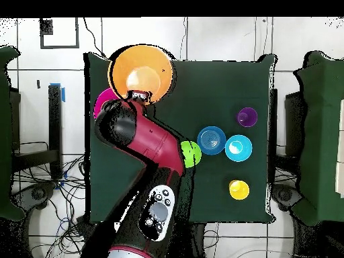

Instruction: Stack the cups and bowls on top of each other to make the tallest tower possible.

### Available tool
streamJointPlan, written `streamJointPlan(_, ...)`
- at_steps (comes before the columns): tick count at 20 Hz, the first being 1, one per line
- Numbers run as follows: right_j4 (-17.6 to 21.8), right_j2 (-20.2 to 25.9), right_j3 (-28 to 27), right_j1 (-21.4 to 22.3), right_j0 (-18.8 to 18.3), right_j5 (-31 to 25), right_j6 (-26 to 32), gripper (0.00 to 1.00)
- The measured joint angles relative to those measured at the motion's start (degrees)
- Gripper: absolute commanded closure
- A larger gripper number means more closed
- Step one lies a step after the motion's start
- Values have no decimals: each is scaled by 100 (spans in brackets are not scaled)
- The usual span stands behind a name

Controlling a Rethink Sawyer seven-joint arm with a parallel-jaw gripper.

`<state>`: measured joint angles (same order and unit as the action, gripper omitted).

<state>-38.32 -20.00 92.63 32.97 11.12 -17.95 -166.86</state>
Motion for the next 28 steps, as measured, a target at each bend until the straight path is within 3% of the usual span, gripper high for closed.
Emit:
streamJointPlan(9, 2, 730, 593, 78, -459, 924, 0, 100)
streamJointPlan(19, 364, 1986, 1684, 486, -1422, 1944, 0, 100)
streamJointPlan(28, 430, 2300, 2196, 755, -1517, 2102, 0, 100)
